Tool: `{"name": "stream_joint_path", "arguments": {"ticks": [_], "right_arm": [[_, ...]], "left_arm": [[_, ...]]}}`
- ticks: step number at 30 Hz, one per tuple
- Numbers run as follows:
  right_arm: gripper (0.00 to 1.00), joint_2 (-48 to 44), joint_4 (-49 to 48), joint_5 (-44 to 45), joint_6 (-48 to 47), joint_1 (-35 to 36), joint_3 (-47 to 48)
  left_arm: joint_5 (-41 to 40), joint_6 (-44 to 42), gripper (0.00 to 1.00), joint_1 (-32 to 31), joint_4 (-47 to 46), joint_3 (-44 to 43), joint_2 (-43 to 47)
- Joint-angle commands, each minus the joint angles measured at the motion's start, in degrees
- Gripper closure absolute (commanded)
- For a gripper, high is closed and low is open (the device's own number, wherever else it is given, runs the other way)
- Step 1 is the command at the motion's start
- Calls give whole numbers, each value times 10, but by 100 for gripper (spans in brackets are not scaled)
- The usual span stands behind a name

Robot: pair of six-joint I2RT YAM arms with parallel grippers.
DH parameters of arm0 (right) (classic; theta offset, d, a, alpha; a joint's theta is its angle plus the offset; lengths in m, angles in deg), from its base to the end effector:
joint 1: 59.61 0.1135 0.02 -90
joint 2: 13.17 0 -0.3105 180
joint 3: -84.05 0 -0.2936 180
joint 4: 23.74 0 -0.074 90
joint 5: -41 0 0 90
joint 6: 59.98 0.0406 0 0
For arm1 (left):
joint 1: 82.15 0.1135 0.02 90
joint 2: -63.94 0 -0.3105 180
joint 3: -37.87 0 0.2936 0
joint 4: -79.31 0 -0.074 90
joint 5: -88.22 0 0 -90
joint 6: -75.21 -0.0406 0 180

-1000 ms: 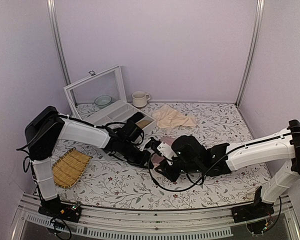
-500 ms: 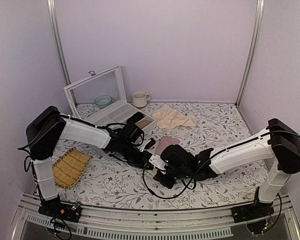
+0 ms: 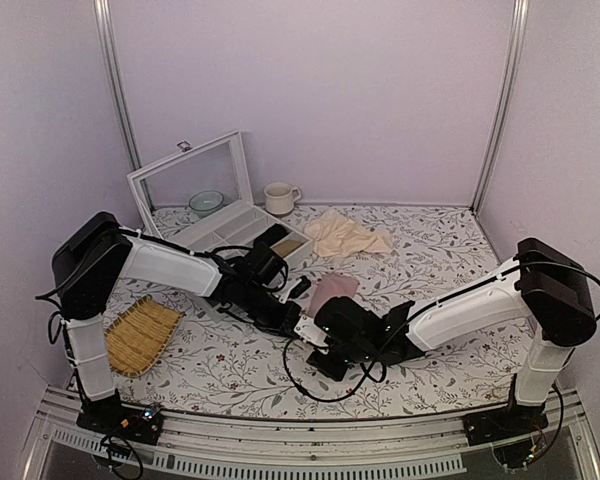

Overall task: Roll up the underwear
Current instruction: Roll the underwear at the center of the board.

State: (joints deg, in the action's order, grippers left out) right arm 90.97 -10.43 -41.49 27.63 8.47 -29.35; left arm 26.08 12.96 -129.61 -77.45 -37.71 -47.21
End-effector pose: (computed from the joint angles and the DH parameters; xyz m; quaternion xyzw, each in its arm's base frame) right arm 0.1545 0.3698 0.1471 -0.5245 0.7806 0.1295 0.3143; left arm 0.2752 -0.3280 0.1383 0.2238 0.9100 -0.3429 0.0652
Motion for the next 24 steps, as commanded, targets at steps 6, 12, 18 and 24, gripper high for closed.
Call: {"name": "stream_joint_path", "arguments": {"ticks": [6,12,18,24], "right_arm": [[65,19,-9,31,-10,-5,15],[65,30,-4,29,-14,-10,19],[65,47,-4,10,-13,-17,23],[65,57,-13,-2,-2,-31,8]], "left_arm": [[11,-5,100,9,-2,5,-6],[15,-5,100,10,-7,8,-6],[18,-4,100,11,-9,7,-9],[19,-6,100,13,-6,5,-9]]}}
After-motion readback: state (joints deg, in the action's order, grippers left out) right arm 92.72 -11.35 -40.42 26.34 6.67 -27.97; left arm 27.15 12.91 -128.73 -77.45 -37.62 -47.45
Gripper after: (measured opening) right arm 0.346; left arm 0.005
